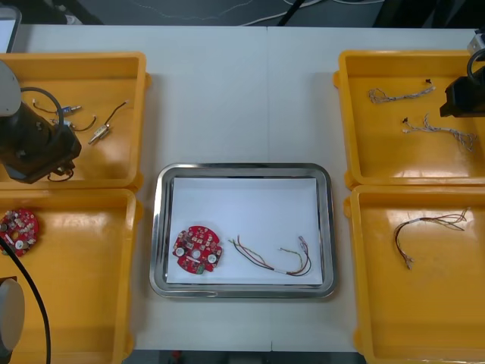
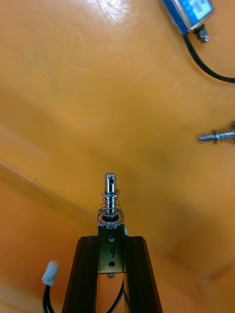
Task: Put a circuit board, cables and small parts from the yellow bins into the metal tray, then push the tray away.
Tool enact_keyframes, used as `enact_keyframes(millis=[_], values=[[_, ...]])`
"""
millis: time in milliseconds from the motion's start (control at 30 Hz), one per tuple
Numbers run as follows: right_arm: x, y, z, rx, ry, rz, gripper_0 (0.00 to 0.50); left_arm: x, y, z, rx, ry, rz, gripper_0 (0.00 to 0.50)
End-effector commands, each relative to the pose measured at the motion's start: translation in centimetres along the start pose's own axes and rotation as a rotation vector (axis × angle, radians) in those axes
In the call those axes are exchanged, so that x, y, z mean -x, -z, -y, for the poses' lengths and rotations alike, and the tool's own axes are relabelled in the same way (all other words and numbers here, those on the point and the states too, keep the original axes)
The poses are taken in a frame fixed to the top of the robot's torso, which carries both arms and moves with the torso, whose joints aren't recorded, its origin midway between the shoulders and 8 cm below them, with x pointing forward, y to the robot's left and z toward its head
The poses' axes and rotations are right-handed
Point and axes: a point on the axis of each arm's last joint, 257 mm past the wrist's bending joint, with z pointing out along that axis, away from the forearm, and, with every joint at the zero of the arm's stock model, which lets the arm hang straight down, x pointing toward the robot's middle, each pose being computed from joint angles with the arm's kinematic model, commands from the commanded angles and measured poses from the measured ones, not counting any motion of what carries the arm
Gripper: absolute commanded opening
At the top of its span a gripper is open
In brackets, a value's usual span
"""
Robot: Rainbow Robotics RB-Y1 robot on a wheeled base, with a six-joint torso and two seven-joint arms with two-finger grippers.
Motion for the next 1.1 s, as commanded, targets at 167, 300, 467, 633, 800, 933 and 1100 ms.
enact_keyframes(millis=[167,300,467,633,800,933,1100], values=[[4.3,0.4,-0.5,0.023,0.144,0.057,0.5,2.5,6.6,2.9,-0.061,-0.131,0.113,0.0],[4.6,-1.0,-0.8,0.039,0.181,0.061,0.5,2.3,8.8,5.0,-0.135,-0.175,0.157,0.0],[4.7,-2.5,-1.5,0.048,0.238,0.07,0.5,0.8,10.6,7.3,-0.209,-0.252,0.177,0.0],[4.3,-4.1,-2.9,0.064,0.256,0.076,0.5,-1.6,11.1,8.7,-0.239,-0.341,0.18,0.0],[3.9,-5.4,-4.5,0.069,0.285,0.072,0.5,-4.3,11.3,9.8,-0.244,-0.435,0.192,0.0],[3.3,-6.1,-5.0,0.062,0.309,0.057,0.5,-6.4,11.3,10.5,-0.249,-0.493,0.188,0.0],[2.7,-6.7,-5.5,0.078,0.3,0.045,0.5,-9.0,10.3,11.1,-0.236,-0.554,0.153,0.0]])
